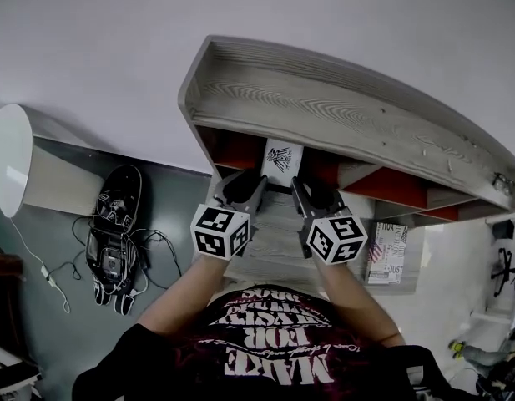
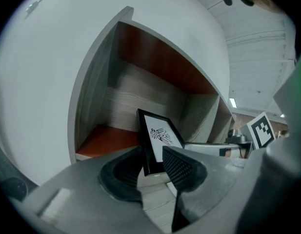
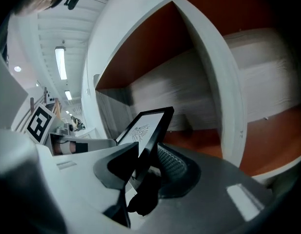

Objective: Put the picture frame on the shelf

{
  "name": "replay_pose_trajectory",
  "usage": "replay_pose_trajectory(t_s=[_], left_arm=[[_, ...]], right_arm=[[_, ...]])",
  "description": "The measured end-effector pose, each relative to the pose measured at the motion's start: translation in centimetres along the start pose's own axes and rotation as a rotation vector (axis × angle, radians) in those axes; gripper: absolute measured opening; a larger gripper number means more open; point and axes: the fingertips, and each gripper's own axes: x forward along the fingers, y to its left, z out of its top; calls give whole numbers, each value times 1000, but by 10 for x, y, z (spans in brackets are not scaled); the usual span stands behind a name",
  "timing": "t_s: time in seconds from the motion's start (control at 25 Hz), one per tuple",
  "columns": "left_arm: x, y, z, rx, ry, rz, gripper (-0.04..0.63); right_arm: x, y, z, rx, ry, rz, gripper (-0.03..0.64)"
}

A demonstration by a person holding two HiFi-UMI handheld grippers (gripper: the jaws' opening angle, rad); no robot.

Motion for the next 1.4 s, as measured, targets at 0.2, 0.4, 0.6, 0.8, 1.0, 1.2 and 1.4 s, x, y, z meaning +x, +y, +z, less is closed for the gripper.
replay_pose_trajectory(t_s=[0.2, 0.4, 0.6, 0.8, 1.0, 1.2, 1.4], left_arm=[[8, 4, 9, -27, 24, -7, 138], [13, 2, 11, -46, 39, -21, 138], [15, 4, 7, -86, 52, -37, 138], [24, 5, 2, -99, 73, -65, 138], [18, 9, 9, -66, 58, -57, 146], [-21, 6, 37, 23, -58, -35, 147], [-83, -10, 59, 128, -173, -60, 84]], right_arm=[[7, -7, 5, 71, -3, 0, 143], [10, -15, 2, 134, 9, -6, 140], [12, -19, -3, 169, 23, -27, 132], [12, -24, -4, 139, 19, -65, 141], [8, -19, 0, 106, 3, -78, 181], [-24, -1, 14, 16, -60, -93, 151], [-65, 30, 33, -106, -141, -98, 70]])
